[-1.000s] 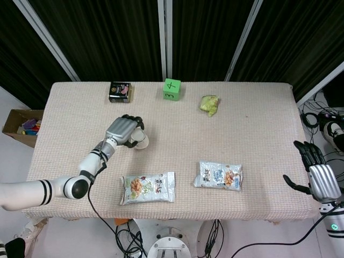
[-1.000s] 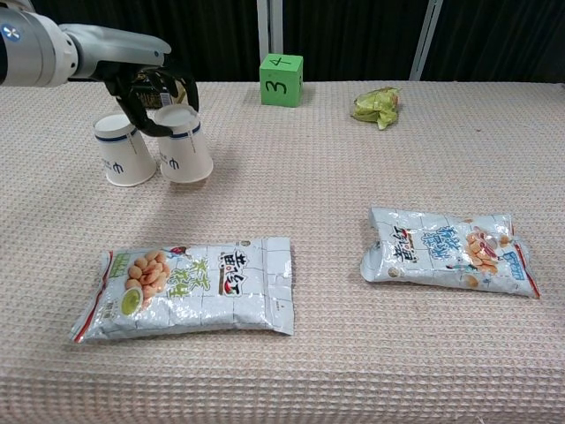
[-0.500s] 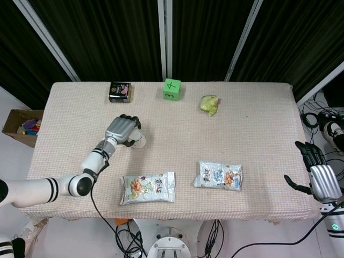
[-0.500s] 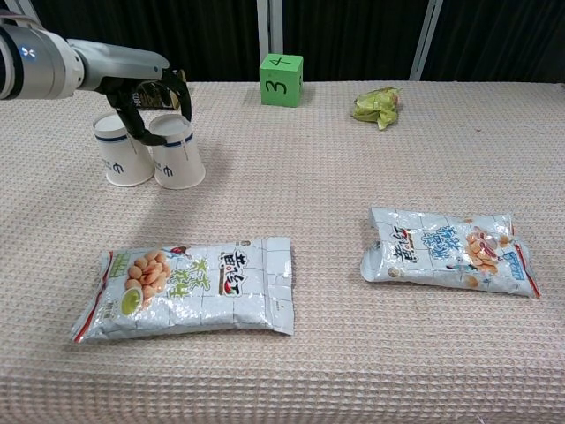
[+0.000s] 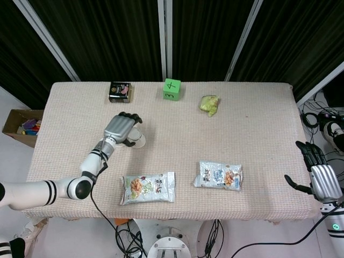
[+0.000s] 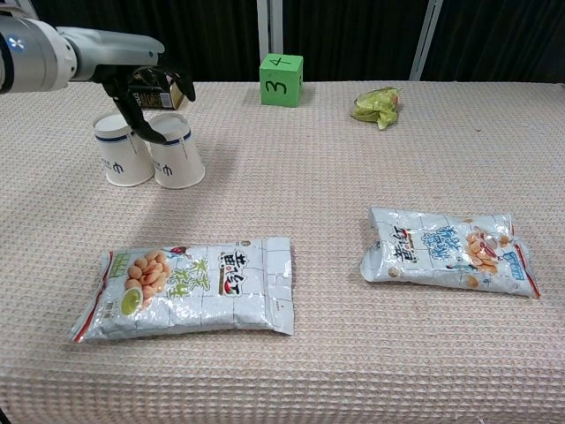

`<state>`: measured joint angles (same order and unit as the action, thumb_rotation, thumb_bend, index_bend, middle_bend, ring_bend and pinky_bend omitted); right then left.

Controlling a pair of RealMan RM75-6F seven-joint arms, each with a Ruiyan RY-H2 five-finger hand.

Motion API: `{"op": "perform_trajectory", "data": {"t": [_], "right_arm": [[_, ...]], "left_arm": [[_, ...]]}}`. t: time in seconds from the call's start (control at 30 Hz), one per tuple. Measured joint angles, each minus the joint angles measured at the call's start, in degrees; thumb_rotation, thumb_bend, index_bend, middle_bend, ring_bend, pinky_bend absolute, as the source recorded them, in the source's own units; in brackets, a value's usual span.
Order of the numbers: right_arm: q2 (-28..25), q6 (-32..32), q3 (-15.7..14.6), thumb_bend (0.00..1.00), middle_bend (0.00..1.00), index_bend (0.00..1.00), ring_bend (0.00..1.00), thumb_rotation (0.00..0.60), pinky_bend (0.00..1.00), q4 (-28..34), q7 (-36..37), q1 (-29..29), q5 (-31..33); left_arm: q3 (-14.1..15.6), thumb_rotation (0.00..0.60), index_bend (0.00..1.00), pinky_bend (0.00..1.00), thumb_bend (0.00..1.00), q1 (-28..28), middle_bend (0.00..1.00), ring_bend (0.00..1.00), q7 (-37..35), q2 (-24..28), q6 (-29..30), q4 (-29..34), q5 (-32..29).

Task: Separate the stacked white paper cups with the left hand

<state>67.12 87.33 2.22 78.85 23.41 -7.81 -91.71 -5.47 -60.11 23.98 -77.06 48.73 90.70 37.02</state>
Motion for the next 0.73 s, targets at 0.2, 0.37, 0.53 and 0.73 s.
{"op": "perform_trajectory", "data": {"t": [0.2,0.37,0.53,0.73], "right_arm": [[-1.13,0.05,0.02,0.19,0.09,0.03,0.00,0.600,0.00,0.06,1.48,0.37,0.46],[-1.86,0.35,-0.65,0.21,0.09,0.06,0.00,0.600,0.00,0.41,1.87,0.72,-0.55],[-2.01,0.55,-1.44,0.22,0.09,0.08,0.00,0.600,0.00,0.67,0.58,0.74,-2.05],[-2.94,1.01,-1.49,0.21,0.09,0.08,0.00,0.600,0.00,3.58,-4.31,1.01,-2.33]], "left_arm": [[-0.54,0.600,0.24,0.14,0.20,6.55,0.18,0.16,-6.15,4.21,8.36,4.00,6.59],[1.58,0.600,0.26,0.14,0.21,17.51,0.19,0.16,-12.49,6.82,21.28,5.27,14.46],[5.47,0.600,0.26,0.14,0.18,29.97,0.19,0.16,-18.56,7.63,33.98,3.94,21.67],[13.25,0.600,0.26,0.13,0.16,43.08,0.19,0.16,-19.98,8.30,46.20,2.65,32.28]]}}
